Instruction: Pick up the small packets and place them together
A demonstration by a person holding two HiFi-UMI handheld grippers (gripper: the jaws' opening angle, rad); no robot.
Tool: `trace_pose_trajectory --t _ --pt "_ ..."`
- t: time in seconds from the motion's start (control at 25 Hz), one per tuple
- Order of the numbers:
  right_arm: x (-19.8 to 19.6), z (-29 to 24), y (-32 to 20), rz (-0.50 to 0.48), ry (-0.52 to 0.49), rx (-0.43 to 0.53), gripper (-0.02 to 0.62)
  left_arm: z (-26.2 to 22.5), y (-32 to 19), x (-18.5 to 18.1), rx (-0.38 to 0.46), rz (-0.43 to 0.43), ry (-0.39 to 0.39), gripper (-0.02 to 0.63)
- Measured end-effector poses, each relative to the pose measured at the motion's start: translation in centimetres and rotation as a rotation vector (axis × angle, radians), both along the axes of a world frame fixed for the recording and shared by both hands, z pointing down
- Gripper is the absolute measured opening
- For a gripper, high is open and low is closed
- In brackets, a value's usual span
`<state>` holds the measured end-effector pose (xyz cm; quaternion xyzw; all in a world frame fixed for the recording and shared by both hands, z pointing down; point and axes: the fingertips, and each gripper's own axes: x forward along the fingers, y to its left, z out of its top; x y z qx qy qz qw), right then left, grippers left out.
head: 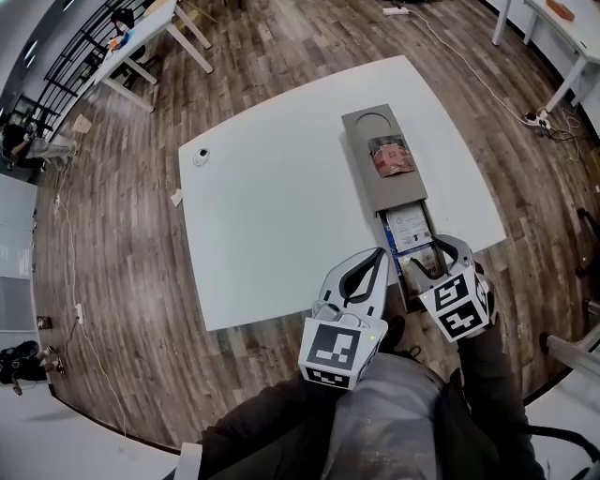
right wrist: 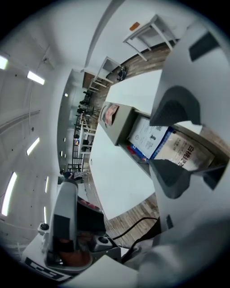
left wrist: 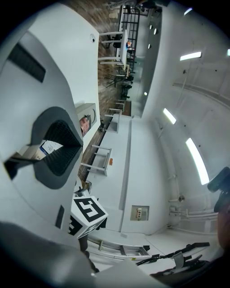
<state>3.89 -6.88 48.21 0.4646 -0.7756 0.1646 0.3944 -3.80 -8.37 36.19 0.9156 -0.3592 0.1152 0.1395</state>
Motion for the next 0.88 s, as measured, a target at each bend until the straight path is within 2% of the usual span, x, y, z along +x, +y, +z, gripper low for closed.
trace_pose_trajectory --t 0.12,0.36,0.6,0.72,0.8,0.88 --pt "-0.3 0.9 -1.5 0.020 0.018 -0.015 0.219 0.1 -0.9 -0.5 -0.002 -0.010 -0.012 0.003" --pt "-1.4 3.6 -4.7 -0.017 0.089 -0.127 0.291 1.4 -4.2 -2.1 -0.032 -0.033 -0.031 0.003" --pt "-1.6 4.5 -5.5 -0.071 0.154 -0.223 0.283 2.9 -7.0 -2.6 -0.070 -0.038 -0.030 0.003" --pt "-0.8 4.4 -5.9 -0.066 0.204 -0.198 0.177 3.3 -7.6 -2.5 -0.084 -0.029 -0.026 0.003" --pt "-0.2 4.3 -6.4 -0.054 0.238 -0.166 0.058 3.3 -7.6 -2.3 -0.084 -0.021 -0.025 0.003" --pt "0.0 4.2 -6.5 -0.049 0.239 -0.149 0.046 3.2 -7.3 -2.2 -0.081 -0.016 -0.026 0.003"
